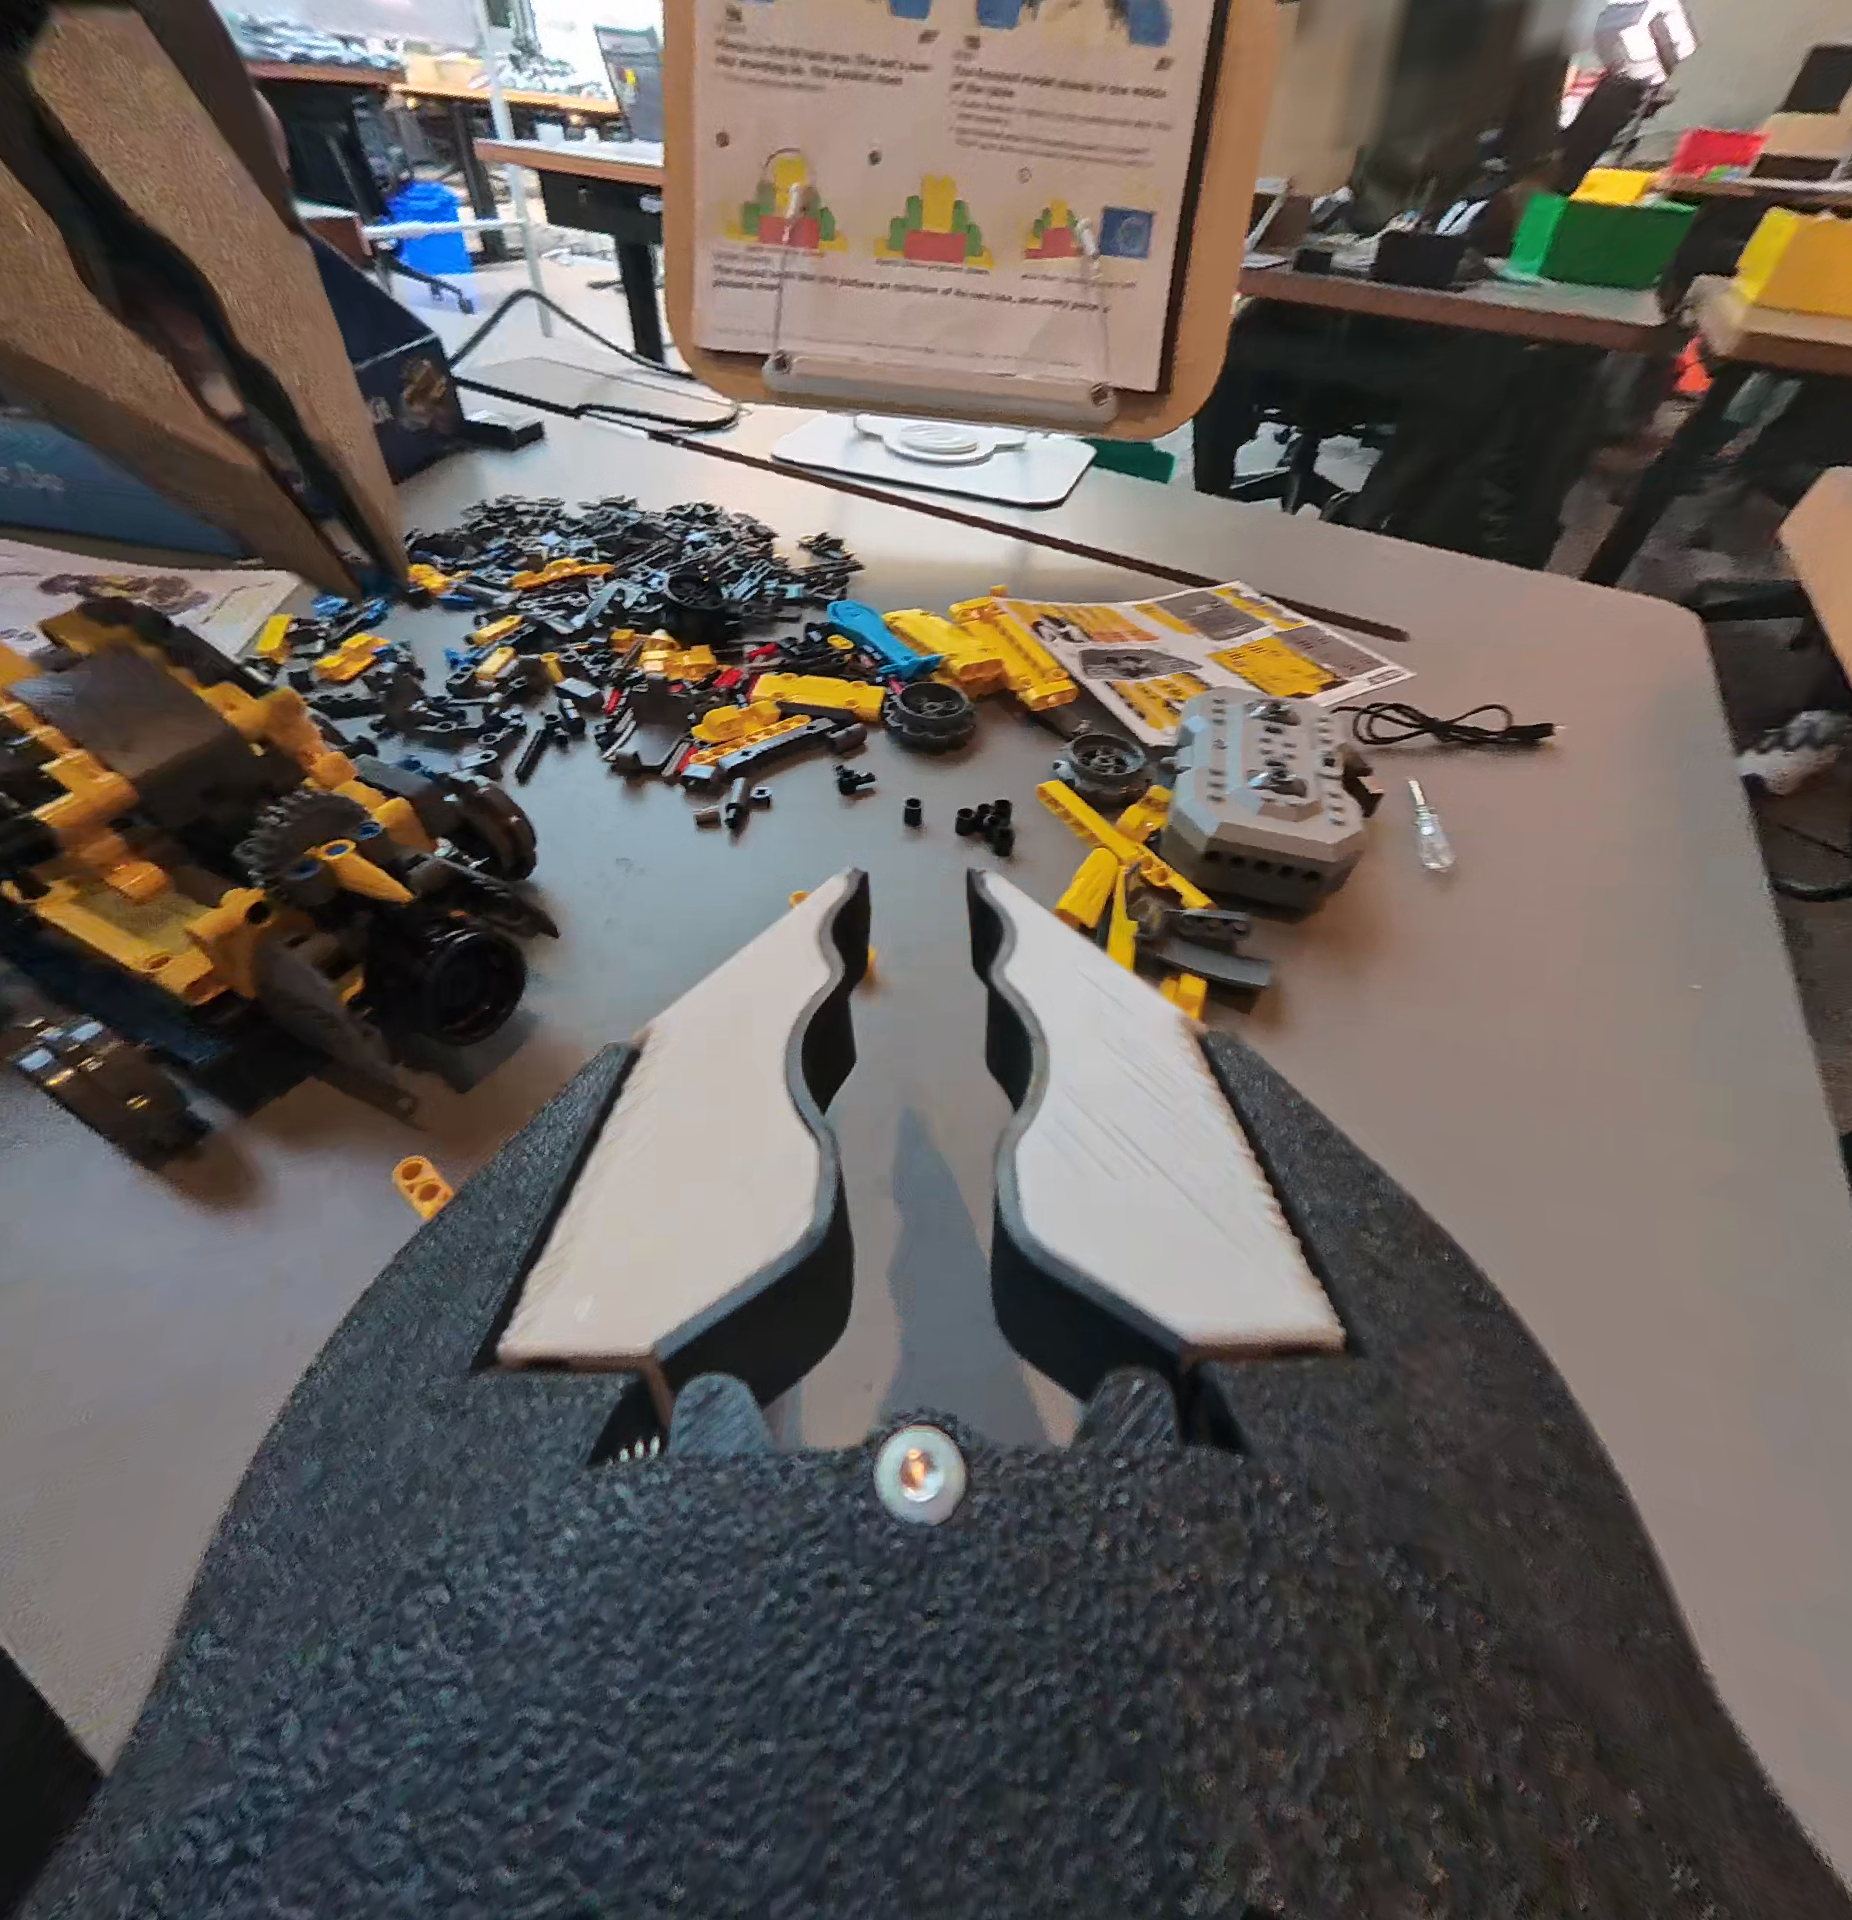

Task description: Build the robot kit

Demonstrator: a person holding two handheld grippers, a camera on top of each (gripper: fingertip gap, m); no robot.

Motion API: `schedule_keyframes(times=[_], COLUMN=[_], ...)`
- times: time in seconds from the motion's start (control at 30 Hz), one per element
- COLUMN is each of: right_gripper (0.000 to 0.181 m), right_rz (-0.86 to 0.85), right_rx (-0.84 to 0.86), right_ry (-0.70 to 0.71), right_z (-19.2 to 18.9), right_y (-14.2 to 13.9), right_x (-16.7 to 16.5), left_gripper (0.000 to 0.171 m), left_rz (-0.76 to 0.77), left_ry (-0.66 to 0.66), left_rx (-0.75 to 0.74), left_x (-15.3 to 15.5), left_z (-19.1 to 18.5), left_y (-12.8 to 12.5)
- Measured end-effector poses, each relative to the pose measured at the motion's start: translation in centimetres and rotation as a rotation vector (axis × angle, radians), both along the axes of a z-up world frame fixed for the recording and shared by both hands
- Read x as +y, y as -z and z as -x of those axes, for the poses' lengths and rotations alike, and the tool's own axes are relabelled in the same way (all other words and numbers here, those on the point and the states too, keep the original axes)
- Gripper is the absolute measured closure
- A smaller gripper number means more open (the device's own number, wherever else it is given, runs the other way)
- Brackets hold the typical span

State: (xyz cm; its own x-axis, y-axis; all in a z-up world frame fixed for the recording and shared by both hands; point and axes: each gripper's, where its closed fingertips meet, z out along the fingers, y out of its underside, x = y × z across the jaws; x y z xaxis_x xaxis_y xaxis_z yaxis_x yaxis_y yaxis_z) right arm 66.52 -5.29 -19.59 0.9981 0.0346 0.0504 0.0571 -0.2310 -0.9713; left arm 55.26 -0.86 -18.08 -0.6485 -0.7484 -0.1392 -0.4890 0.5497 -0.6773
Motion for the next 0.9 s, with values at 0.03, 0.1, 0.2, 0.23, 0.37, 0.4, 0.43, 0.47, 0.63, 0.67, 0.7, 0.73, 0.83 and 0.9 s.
schedule_keyframes(times=[0.03, 0.1, 0.2, 0.23, 0.37, 0.4, 0.43, 0.47, 0.63, 0.67, 0.7, 0.73, 0.83, 0.9], right_gripper=[0.163, 0.163, 0.162, 0.162, 0.162, 0.162, 0.162, 0.162, 0.161, 0.161, 0.160, 0.160, 0.159, 0.157], right_rz=[-0.010, -0.010, -0.003, -0.008, 0.005, 0.000, -0.007, -0.012, -0.056, -0.060, -0.062, -0.066, -0.087, -0.106], right_rx=[-0.014, -0.033, -0.041, -0.057, -0.120, -0.126, -0.124, -0.115, -0.056, -0.051, -0.050, -0.051, -0.063, -0.068], right_ry=[0.028, 0.100, 0.108, 0.103, 0.093, 0.095, 0.098, 0.097, 0.099, 0.102, 0.105, 0.111, 0.104, 0.102], right_z=[-0.7, -2.4, -2.8, -2.6, -2.4, -2.4, -2.5, -2.5, -3.0, -3.1, -3.2, -3.2, -3.0, -2.9], right_y=[-0.2, 0.1, 0.6, 0.5, 0.8, 0.7, 0.6, 0.6, -0.1, -0.1, -0.2, -0.2, -0.5, -0.8], right_x=[-0.2, -0.7, -1.0, -1.0, -0.6, -0.6, -0.6, -0.6, -1.0, -1.1, -1.1, -1.1, -1.3, -1.5], left_gripper=[0.169, 0.169, 0.169, 0.169, 0.168, 0.167, 0.166, 0.165, 0.159, 0.160, 0.159, 0.159, 0.159, 0.152], left_rz=[-0.019, -0.046, -0.152, -0.163, -0.168, -0.155, -0.150, -0.138, -0.062, -0.042, -0.044, -0.061, -0.060, -0.038], left_ry=[0.076, 0.183, 0.293, 0.325, 0.352, 0.351, 0.349, 0.341, 0.294, 0.292, 0.286, 0.280, 0.245, 0.151], left_rx=[0.069, 0.210, 0.369, 0.417, 0.502, 0.494, 0.480, 0.473, 0.471, 0.482, 0.488, 0.488, 0.418, 0.324], left_x=[-1.4, -3.6, -4.7, -5.0, -5.8, -5.9, -5.8, -5.7, -5.1, -5.2, -5.2, -4.9, -4.1, -2.5], left_z=[-0.9, -2.3, -3.1, -3.0, -2.9, -3.0, -3.1, -3.2, -3.8, -3.8, -3.9, -4.0, -4.5, -5.0], left_y=[1.0, 3.3, 7.1, 8.0, 9.9, 9.8, 9.7, 9.6, 9.3, 9.2, 9.3, 9.3, 7.4, 4.6])
